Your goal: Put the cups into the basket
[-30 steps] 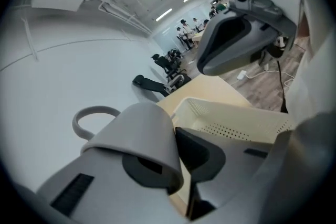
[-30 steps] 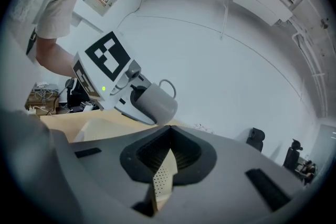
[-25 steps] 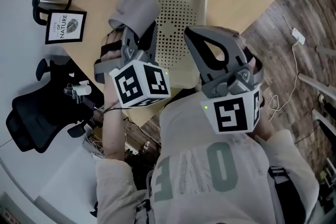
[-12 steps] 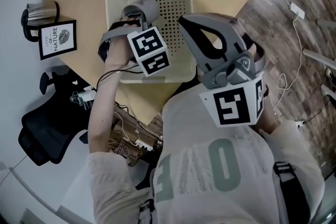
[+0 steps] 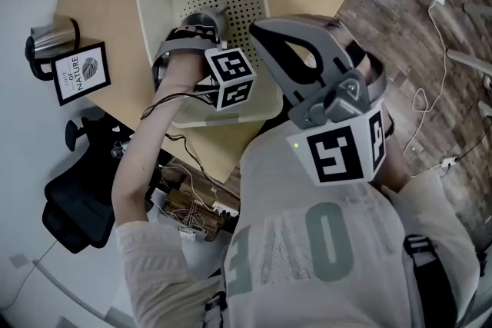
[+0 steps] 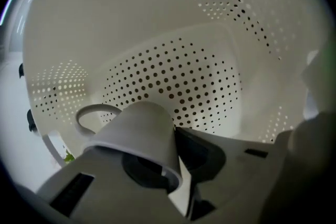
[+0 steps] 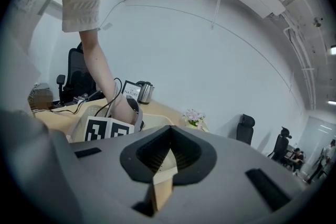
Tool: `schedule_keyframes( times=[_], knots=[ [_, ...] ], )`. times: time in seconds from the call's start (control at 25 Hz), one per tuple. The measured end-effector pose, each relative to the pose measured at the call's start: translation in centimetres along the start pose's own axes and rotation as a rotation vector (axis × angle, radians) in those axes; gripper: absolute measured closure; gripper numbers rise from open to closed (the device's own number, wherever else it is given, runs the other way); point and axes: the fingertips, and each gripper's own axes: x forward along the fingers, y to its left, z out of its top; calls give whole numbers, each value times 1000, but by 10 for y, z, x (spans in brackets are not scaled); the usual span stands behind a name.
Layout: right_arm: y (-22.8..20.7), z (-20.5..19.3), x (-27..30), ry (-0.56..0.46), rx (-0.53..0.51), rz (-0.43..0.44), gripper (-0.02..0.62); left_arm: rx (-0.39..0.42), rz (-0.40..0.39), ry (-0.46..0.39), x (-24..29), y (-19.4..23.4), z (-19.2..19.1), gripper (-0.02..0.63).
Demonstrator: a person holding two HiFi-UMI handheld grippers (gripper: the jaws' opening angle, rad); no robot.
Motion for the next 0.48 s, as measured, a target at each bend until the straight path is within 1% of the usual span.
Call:
schedule_keyframes(
  times=[0.08,0.2,0.28,0.36,0.48],
  knots=[
    [-1,-2,-1,0,1,-2,597,35,-11,28,5,-3,0,554],
    [-3,-5,-2,-2,11,-4,597,64,-39,35,9,-8,2,554],
    [-3,-6,-3,-5,18,-6,597,87,-43,42,10,-10,1,552],
    [-2,-6,-3,-6,24,-5,597,90,-34,44,10,-9,1,551],
    [0,-4,0,-9,23,2,597,67,-20,31,9,-8,0,543]
  ],
)
